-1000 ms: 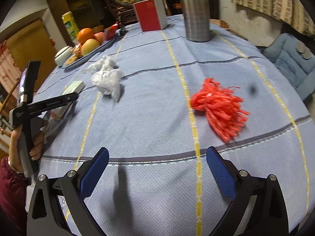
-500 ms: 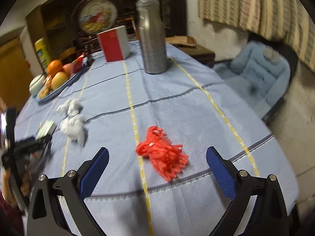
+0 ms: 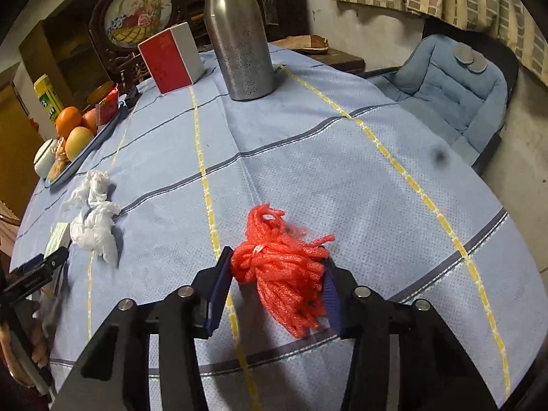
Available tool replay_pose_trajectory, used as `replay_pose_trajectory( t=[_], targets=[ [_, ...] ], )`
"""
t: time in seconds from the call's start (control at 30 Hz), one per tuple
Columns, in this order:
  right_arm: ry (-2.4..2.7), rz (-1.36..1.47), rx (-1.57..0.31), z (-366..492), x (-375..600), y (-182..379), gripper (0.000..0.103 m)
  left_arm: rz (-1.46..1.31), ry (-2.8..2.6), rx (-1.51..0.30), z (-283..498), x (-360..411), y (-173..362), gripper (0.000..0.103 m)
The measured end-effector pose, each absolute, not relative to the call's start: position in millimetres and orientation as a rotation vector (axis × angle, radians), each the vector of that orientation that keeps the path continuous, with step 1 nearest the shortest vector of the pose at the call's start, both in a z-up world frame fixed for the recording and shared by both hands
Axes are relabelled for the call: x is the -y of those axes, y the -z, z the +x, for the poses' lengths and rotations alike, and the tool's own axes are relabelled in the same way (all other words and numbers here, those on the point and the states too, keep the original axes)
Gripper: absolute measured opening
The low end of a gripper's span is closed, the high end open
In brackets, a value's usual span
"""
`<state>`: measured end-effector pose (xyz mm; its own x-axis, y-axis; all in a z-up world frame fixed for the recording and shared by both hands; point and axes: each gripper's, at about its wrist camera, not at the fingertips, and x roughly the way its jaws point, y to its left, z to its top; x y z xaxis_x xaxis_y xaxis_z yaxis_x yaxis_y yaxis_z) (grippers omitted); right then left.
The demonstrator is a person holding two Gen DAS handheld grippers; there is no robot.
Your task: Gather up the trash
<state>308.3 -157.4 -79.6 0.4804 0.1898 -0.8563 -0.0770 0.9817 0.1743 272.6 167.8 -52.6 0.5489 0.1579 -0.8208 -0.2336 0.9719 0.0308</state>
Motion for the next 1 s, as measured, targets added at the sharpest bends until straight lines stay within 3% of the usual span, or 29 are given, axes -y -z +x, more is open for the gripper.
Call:
replay_pose_trajectory(
  t=[0.5,0.6,0.67,0.73,1.0],
  targets=[
    [-0.177,0.115,-1.067,309.0,157.6,80.3,0.051,-0.059,-0.179,-0.986,268.0,-162.4,50.2,0.094],
    [-0.178,0.117,-1.067,309.0,157.9,80.4,0.051,-0.039,-0.138,-0.977,265.0,-153.8,46.9,0.077],
    [-0.177,0.116,-1.067,308.9,157.7,80.4,0.051,-0.024,-0.109,-0.969,262.8,-147.3,44.6,0.057],
    [-0.176,0.117,-1.066,309.0,158.1,80.4,0.050,-0.004,-0.085,-0.961,260.8,-139.8,43.1,0.045],
    [-0.178,0.257,-0.942,281.7,183.8,60.8,0.044,-0.034,0.027,-0.832,233.9,-124.0,10.6,0.045]
  ],
)
